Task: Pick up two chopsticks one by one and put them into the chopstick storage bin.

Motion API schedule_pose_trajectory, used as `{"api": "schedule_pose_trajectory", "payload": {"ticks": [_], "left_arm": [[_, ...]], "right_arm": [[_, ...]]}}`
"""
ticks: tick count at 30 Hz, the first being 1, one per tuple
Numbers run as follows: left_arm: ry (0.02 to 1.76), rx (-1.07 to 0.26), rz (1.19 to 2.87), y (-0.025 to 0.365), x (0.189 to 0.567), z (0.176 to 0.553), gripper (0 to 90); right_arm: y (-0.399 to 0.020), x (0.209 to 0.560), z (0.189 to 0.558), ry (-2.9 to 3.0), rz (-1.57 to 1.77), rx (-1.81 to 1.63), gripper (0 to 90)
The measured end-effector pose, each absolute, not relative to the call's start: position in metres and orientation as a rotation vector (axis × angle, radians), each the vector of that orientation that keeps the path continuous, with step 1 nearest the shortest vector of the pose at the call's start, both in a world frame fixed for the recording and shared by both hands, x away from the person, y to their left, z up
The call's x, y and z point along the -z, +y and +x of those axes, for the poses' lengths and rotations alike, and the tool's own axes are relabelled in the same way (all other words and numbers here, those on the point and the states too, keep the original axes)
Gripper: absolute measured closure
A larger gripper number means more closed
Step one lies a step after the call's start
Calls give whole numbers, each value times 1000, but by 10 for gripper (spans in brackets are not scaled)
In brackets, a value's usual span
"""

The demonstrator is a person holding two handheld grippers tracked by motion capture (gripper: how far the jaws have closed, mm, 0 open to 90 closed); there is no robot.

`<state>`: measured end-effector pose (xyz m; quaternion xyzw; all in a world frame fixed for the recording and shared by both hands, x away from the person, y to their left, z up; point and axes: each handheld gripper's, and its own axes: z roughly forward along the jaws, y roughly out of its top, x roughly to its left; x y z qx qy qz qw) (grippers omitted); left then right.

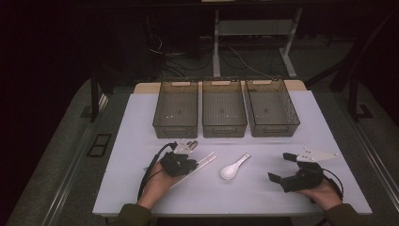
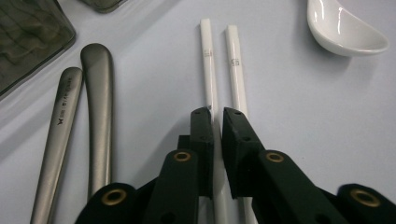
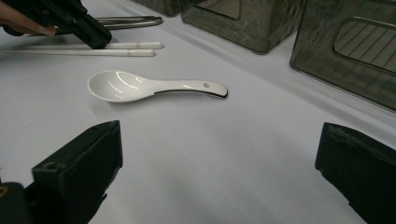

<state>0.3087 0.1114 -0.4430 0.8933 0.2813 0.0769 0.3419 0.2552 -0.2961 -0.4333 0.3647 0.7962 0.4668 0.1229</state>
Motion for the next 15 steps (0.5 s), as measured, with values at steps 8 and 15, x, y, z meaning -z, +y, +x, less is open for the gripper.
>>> {"api": "schedule_pose_trajectory", "payload": {"ticks": [8,15], "left_arm": [[730,-202,2330,112,442,310,838],[765,-196,2311,113,439,311,840]], "right_arm": [[-296,433,255,2324,1064,-1359,7],[-297,433,255,2322,1064,-1362,7]]}}
